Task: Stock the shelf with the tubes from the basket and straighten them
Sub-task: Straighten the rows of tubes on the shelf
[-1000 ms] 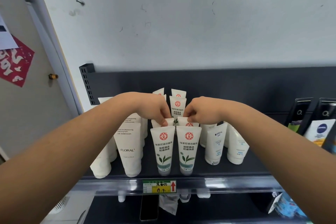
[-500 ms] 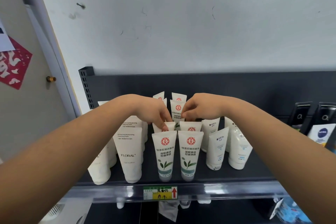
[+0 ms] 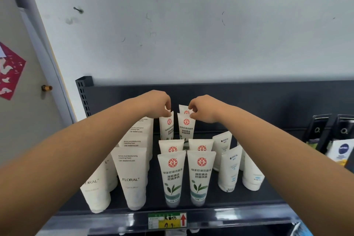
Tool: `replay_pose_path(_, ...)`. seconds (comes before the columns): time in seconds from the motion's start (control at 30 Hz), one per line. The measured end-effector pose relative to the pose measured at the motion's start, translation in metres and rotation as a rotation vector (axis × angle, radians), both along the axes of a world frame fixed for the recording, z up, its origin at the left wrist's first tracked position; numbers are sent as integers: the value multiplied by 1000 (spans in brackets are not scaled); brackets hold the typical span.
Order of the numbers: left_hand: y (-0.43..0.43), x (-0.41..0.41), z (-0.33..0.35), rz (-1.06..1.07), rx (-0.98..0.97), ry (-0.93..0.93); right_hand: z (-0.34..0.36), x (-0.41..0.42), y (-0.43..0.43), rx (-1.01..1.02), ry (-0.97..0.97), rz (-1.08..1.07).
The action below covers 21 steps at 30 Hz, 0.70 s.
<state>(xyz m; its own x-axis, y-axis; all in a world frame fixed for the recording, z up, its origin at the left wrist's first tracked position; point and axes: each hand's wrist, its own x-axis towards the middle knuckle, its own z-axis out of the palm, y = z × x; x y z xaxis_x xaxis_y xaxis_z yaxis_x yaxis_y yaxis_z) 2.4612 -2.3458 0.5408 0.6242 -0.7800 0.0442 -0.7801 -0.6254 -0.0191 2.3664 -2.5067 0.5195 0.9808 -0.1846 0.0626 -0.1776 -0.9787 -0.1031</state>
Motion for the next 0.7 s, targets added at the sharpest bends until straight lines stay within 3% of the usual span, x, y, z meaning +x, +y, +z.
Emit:
replay_pose_path(0.1,-13,15,-12,76,84,-37,-5,11,-1,-32,62,31)
replay_pose_path(0.23,-25,17,-19,18,179,37,-11,16,1,-54,80,56)
replay_pose_path(0.7,5,-8,-13,-223,185,205,-6,-34,2,-51,115,180)
